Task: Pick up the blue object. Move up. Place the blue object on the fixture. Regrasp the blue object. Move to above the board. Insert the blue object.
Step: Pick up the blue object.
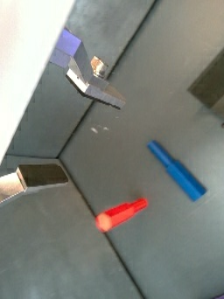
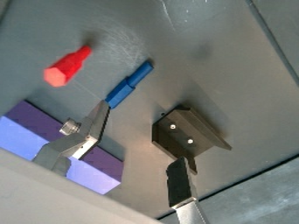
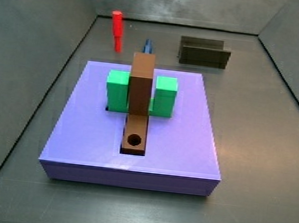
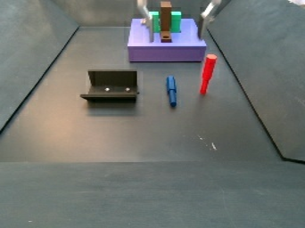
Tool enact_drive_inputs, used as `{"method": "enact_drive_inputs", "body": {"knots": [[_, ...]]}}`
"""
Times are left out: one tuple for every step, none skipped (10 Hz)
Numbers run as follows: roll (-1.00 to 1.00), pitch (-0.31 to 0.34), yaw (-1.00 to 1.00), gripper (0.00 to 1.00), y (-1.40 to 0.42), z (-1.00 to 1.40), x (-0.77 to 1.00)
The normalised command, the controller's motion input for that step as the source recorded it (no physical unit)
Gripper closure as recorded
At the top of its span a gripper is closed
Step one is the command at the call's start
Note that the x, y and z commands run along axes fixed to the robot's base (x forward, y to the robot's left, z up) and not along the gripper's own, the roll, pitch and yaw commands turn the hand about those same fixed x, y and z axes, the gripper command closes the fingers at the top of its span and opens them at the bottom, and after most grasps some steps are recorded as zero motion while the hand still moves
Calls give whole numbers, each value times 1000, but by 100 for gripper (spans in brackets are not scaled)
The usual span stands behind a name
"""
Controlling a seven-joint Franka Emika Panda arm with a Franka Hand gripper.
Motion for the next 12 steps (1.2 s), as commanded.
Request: {"method": "enact_drive_inputs", "body": {"knots": [[-103, -61, -103, 0, -411, -686, 657], [-54, -166, -149, 0, -554, -797, 360], [-47, -171, -166, 0, -557, -843, 311], [-87, -126, -140, 0, -489, -880, 334], [-100, -100, -134, 0, -300, -826, 314], [-44, -39, -40, 0, -129, -569, 114], [-16, 0, -37, 0, 0, -369, 80], [-31, 0, 0, 0, 0, -306, 0], [-63, -6, 0, 0, 0, -249, 0], [-79, -24, 0, 0, 0, -180, 0], [-40, -11, 0, 0, 0, -137, 0], [0, 0, 0, 0, 0, -83, 0]]}}
